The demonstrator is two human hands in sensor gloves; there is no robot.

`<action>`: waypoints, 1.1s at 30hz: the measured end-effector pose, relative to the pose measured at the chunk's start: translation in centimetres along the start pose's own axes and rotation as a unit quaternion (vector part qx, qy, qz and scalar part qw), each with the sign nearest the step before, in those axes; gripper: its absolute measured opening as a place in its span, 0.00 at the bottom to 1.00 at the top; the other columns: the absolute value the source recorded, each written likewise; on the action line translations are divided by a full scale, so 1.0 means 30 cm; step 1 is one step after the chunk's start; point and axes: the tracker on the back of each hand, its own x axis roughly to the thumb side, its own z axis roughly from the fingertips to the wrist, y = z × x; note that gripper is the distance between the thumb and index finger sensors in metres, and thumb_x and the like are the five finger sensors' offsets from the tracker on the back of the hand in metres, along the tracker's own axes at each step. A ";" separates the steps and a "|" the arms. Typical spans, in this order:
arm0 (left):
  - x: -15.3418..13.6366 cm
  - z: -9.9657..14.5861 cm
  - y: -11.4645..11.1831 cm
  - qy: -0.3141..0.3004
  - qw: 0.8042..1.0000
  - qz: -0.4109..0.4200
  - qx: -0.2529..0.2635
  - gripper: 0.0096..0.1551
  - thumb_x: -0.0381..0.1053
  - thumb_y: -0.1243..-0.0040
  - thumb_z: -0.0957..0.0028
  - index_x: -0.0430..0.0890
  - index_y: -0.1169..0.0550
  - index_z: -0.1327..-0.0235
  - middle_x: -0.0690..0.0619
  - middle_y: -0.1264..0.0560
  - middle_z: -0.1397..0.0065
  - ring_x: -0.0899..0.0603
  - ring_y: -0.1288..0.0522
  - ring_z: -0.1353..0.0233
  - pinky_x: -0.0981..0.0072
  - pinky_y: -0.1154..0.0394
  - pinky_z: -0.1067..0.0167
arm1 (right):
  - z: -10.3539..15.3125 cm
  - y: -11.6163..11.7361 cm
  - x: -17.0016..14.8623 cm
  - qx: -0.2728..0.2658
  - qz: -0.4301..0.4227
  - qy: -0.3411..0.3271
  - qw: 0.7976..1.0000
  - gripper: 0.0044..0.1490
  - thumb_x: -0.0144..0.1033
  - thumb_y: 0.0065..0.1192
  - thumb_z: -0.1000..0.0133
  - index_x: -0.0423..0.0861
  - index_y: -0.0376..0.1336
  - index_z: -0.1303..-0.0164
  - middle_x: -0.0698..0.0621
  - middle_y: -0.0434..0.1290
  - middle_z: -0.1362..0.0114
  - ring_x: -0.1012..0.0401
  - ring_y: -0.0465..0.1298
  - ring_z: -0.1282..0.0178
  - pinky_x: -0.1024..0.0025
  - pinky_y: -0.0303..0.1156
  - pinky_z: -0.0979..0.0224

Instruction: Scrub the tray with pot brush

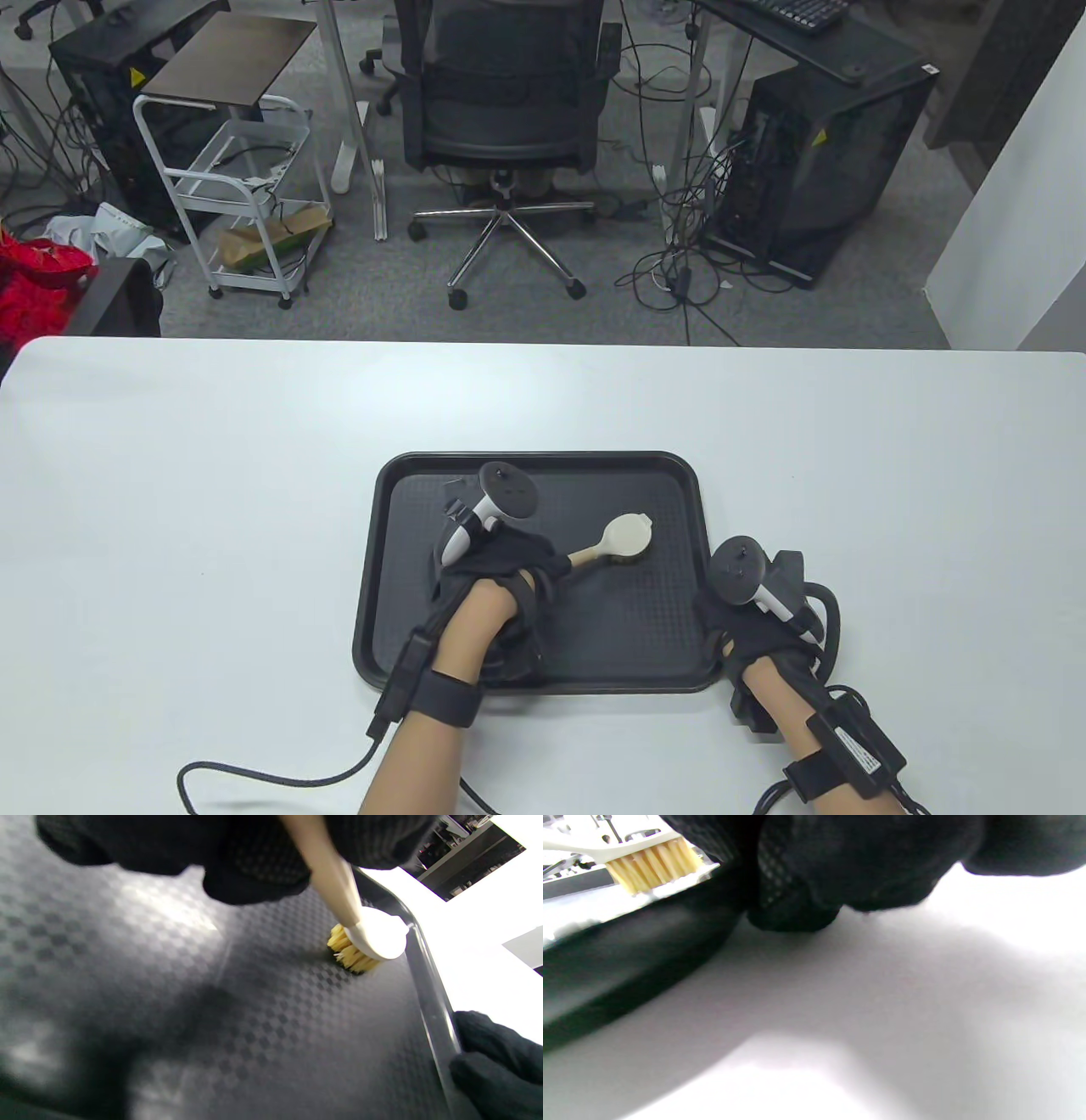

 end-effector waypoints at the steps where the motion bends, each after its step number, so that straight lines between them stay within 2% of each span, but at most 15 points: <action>1: -0.007 0.003 0.008 0.001 1.000 0.001 0.000 0.35 0.62 0.39 0.55 0.42 0.23 0.40 0.49 0.16 0.58 0.44 0.18 0.70 0.43 0.24 0.47 | 0.000 0.000 0.000 0.000 0.000 0.000 1.000 0.39 0.43 0.58 0.46 0.38 0.53 0.29 0.50 0.82 0.65 0.56 0.80 0.79 0.55 0.78 0.62; 7: -0.058 0.019 0.058 0.008 1.000 0.009 -0.009 0.36 0.61 0.38 0.55 0.40 0.23 0.41 0.49 0.15 0.59 0.45 0.18 0.71 0.44 0.23 0.48 | 0.000 0.000 0.000 0.000 0.000 0.000 1.000 0.39 0.43 0.58 0.46 0.38 0.53 0.29 0.50 0.82 0.65 0.56 0.80 0.79 0.55 0.78 0.62; 13: -0.153 0.024 0.105 0.040 0.999 0.015 -0.034 0.37 0.61 0.38 0.55 0.38 0.24 0.40 0.49 0.15 0.57 0.43 0.17 0.69 0.43 0.24 0.47 | 0.000 0.000 0.000 0.000 0.001 0.000 1.000 0.39 0.43 0.58 0.46 0.38 0.53 0.29 0.50 0.82 0.65 0.56 0.80 0.79 0.55 0.78 0.62; 19: -0.249 0.049 0.160 0.060 0.997 0.034 -0.021 0.36 0.60 0.36 0.56 0.38 0.22 0.42 0.48 0.15 0.58 0.43 0.17 0.69 0.42 0.24 0.48 | -0.001 0.000 0.000 0.000 0.001 0.000 1.000 0.39 0.43 0.58 0.46 0.38 0.53 0.29 0.50 0.82 0.65 0.56 0.80 0.79 0.55 0.78 0.62; 26: -0.366 0.067 0.198 0.058 0.994 0.096 -0.014 0.36 0.60 0.35 0.57 0.37 0.21 0.43 0.48 0.15 0.59 0.43 0.17 0.70 0.42 0.23 0.48 | -0.001 0.000 0.000 0.000 0.001 0.000 1.000 0.39 0.43 0.58 0.46 0.38 0.53 0.29 0.50 0.82 0.65 0.56 0.80 0.79 0.55 0.78 0.62; 33: -0.528 0.100 0.236 0.079 0.984 0.161 -0.003 0.36 0.60 0.33 0.58 0.37 0.20 0.44 0.48 0.14 0.60 0.42 0.17 0.71 0.42 0.23 0.49 | -0.001 0.001 0.000 0.000 0.000 0.000 1.000 0.39 0.43 0.58 0.46 0.38 0.53 0.29 0.50 0.82 0.65 0.56 0.80 0.79 0.55 0.78 0.62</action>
